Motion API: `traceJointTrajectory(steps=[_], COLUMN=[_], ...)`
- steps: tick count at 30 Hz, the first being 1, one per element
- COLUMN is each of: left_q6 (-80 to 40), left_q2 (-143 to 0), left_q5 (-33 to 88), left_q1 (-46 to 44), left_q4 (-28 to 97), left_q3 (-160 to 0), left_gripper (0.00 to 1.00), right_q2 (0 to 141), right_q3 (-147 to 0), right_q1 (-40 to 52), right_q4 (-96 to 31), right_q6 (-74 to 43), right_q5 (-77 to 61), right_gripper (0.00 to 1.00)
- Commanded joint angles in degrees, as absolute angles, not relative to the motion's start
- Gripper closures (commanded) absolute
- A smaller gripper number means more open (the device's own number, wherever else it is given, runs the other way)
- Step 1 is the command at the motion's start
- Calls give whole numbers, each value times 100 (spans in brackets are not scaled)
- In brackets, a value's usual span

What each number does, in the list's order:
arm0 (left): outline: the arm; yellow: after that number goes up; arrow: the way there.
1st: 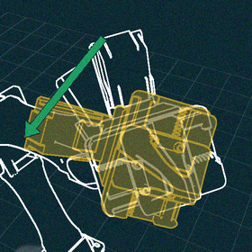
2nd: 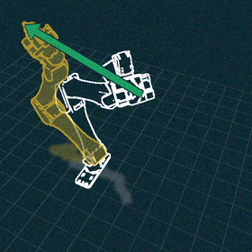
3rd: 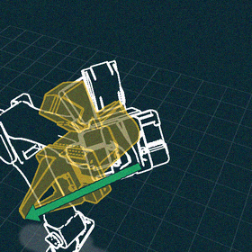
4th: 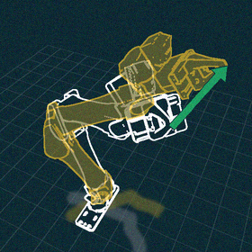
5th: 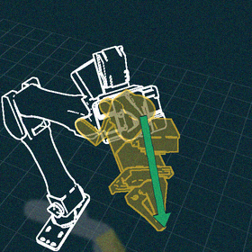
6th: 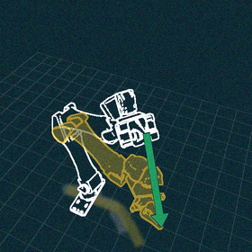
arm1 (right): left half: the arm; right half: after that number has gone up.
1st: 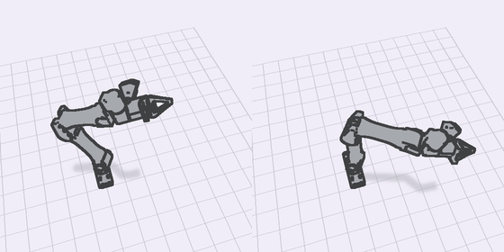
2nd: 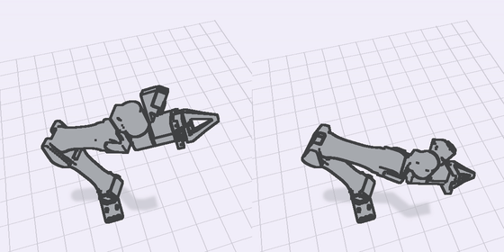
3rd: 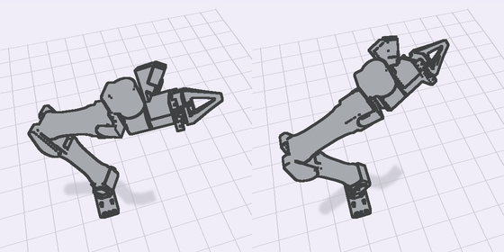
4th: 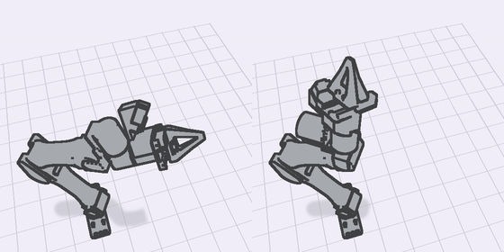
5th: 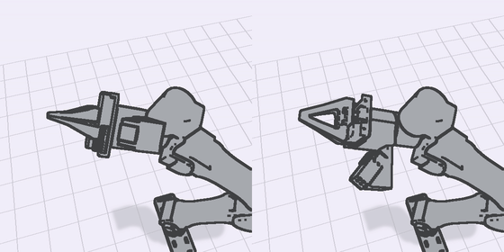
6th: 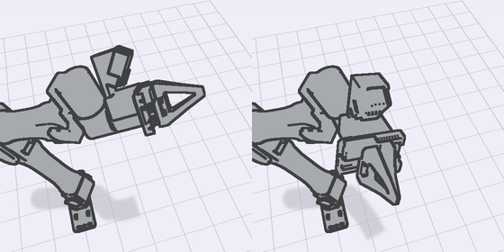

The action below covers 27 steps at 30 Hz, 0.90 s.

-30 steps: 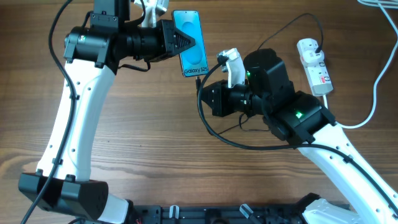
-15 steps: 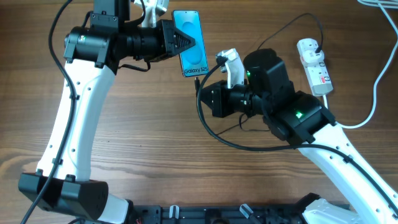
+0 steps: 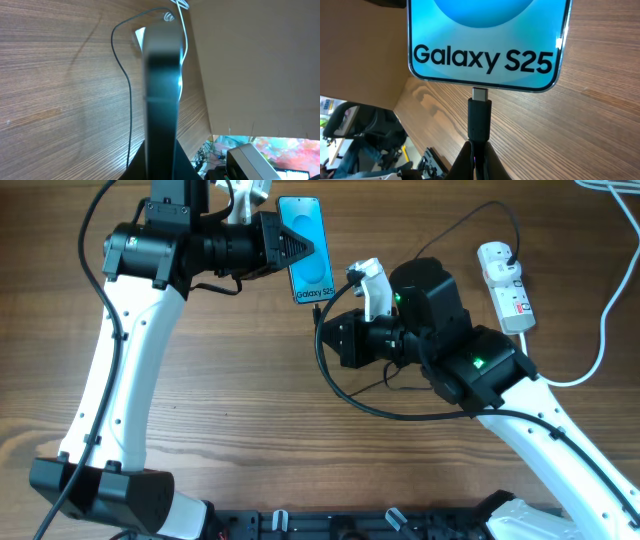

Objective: Plug charger to phone and switch on socket
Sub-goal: 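Push the plug upward into the phone's port with the right gripper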

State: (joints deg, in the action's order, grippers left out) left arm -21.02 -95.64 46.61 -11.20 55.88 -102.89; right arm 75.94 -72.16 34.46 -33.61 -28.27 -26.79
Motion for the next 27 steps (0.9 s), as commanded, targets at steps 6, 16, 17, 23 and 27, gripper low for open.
traceJointTrajectory(steps=[6, 16, 17, 23, 27], left_q6=[-1968, -1820, -1820, -1887, -1887], left_q2=[-9570, -9570, -9570, -9570, -9570], left_q5=[4797, 4797, 4797, 4825, 4939], left_q1=[-1151, -1151, -1151, -1151, -1151], left_q4=[5553, 5621, 5638, 5653, 5658], left_q3=[-10313, -10313, -10313, -10313, -10313], left_gripper=[96, 96, 96, 96, 96], right_q2=[7662, 7662, 7662, 7662, 7662], right_q3=[-7308, -7308, -7306, -7308, -7308], right_q1=[3454, 3454, 3454, 3454, 3454], right_q4=[-3286, -3256, -3253, -3240, -3192], right_q6=[-2845, -2801, -2794, -2781, -2825], right_q5=[-2724, -2703, -2687, -2681, -2591], right_gripper=[96, 96, 96, 96, 96])
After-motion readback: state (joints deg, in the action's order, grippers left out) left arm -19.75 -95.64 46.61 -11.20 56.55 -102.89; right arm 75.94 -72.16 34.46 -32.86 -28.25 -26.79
